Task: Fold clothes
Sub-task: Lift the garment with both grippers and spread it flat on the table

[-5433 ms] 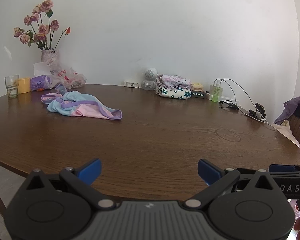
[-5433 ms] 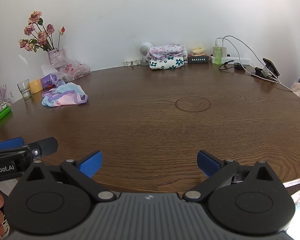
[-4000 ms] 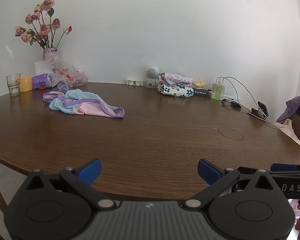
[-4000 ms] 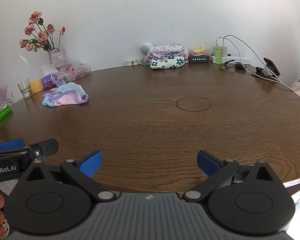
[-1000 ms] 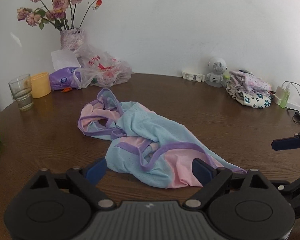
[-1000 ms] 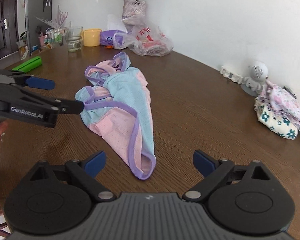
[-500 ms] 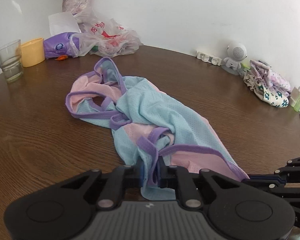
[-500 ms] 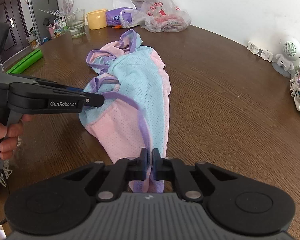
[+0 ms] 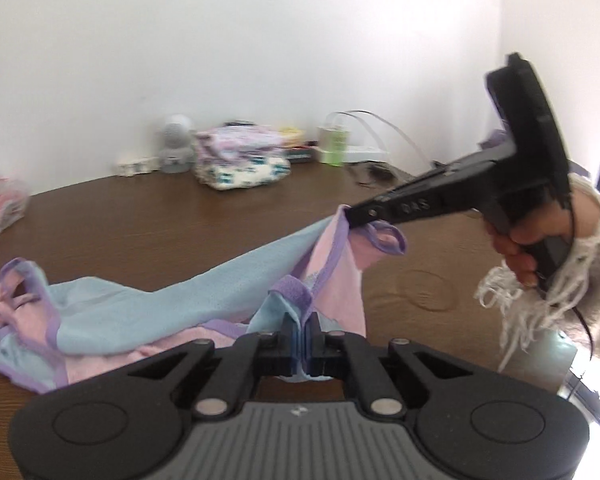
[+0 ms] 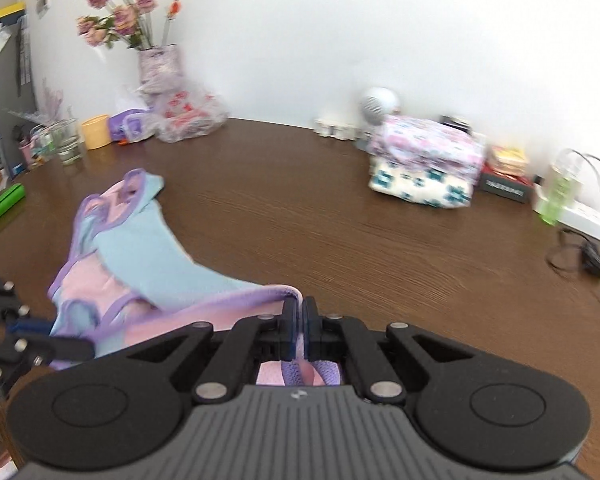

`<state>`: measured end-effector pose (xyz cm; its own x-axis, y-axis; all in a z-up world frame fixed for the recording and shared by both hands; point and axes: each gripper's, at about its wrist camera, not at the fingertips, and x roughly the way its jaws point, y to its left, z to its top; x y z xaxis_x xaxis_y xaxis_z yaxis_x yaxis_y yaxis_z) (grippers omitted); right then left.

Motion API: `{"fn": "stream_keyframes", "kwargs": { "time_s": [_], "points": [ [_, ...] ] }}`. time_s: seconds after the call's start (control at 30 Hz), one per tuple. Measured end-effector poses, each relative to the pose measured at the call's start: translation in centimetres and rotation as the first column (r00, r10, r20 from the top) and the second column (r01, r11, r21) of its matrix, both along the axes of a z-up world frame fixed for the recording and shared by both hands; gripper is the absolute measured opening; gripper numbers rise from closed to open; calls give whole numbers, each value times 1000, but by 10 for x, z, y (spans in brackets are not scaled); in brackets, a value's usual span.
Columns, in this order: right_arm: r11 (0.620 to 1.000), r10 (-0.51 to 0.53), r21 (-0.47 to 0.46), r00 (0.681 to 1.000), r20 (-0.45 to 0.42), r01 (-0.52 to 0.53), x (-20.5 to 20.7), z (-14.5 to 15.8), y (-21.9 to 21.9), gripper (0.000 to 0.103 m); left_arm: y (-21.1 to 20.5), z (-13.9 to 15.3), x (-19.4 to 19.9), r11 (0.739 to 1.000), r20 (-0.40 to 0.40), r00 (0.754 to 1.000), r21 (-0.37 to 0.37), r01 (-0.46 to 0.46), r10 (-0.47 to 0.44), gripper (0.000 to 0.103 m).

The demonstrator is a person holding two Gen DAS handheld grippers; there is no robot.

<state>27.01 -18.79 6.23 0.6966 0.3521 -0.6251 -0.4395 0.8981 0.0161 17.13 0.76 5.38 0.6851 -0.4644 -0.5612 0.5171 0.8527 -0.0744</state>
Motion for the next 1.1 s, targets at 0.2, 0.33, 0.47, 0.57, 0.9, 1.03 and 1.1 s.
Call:
{"fn": "stream_keyframes", "kwargs": {
  "time_s": [0.2,0.33,0.47,0.57,0.9,1.03,1.1],
  "points": [
    [981,-193,-14,980,-57,192,-26,-21,-99,2,-82,-23,-12,988,-55,987,-40,151,-154,3],
    [976,-214,-54,971,-107,209,-32,-31,-121,8,-71,-20,-17,995,-57,994,-36,93,-95,38],
    [980,-199,-36,977,-74,196,-36,-13,-116,49,-54,-16,-22,999,-54,998,-30,23,-24,65],
    [993,-121,3,992,-43,121,-34,8,-96,50,-2,-4,-25,990,-18,990,5,-142,142,76],
    [960,265,-67,960,-87,-271,11,6,100,51,129,-15,7,867,-39,871,130,-481,490,77],
    [936,320,-111,940,-121,-333,31,-10,173,50,142,-28,25,869,-37,879,175,-463,476,73],
    [931,324,-127,935,-141,-342,41,-20,198,48,143,-35,35,872,-35,884,190,-452,466,66]
  ]
}}
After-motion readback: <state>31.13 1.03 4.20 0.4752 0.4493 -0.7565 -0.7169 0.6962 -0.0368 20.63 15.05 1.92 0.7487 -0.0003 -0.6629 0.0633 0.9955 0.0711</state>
